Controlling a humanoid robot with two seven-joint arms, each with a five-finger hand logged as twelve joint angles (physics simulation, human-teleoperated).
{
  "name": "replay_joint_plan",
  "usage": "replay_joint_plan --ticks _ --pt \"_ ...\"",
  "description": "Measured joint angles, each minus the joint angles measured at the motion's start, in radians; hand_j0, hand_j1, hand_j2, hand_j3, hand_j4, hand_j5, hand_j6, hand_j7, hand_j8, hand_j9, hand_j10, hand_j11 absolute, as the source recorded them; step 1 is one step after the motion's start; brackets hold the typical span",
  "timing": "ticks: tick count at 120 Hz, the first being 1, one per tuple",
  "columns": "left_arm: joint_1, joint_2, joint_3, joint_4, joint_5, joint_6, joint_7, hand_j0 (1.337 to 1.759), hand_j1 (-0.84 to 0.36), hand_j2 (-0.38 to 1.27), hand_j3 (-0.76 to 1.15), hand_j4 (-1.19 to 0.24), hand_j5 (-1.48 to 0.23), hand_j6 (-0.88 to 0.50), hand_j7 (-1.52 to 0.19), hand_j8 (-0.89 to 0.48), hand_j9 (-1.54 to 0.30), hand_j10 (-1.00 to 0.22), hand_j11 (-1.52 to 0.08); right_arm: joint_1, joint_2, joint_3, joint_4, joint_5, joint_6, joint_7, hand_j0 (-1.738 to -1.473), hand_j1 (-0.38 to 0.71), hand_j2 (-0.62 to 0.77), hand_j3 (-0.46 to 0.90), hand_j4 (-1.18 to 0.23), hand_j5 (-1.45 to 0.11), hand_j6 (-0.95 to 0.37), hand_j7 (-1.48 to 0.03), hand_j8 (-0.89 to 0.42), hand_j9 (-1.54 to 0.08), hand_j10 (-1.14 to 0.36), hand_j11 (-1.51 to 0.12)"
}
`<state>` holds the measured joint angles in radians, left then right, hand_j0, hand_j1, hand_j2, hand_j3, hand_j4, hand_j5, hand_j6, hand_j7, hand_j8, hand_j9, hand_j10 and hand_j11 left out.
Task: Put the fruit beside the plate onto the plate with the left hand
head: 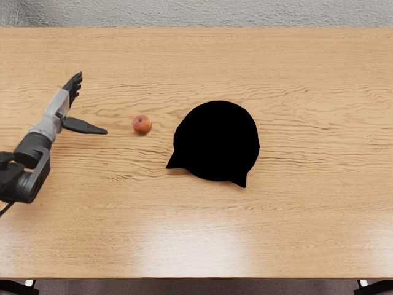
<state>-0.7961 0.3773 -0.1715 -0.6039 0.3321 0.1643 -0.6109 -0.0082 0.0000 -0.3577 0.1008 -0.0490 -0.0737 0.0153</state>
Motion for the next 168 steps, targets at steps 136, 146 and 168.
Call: replay_joint_plan --ticks 136,146,168 --pt "-0.342 -0.345 0.833 0.37 0.154 0.011 0.0 1.658 0.08 0.06 0.0 -0.23 -0.3 -0.24 -0.3 -0.23 -0.3 -0.23 -0.3 0.031 0.0 0.001 0.002 0.001 0.0 0.002 -1.658 -0.35 0.0 0.0 0.0 0.0 0.0 0.0 0.0 0.0 0.0 0.0" --pt "-0.342 -0.345 0.837 0.37 0.157 0.01 0.0 1.658 0.04 0.07 0.0 -0.28 -0.36 -0.28 -0.36 -0.28 -0.36 -0.28 -0.36 0.031 0.0 0.001 0.002 0.001 0.0 0.002 -1.658 -0.35 0.0 0.0 0.0 0.0 0.0 0.0 0.0 0.0 0.0 0.0" --pt "-0.348 -0.345 0.84 0.369 0.174 0.009 0.0 1.658 -0.05 0.09 0.0 -0.35 -0.45 -0.35 -0.45 -0.35 -0.45 -0.35 -0.45 0.034 0.0 0.0 0.002 0.001 0.0 0.003 -1.658 -0.35 0.0 0.0 0.0 0.0 0.0 0.0 0.0 0.0 0.0 0.0"
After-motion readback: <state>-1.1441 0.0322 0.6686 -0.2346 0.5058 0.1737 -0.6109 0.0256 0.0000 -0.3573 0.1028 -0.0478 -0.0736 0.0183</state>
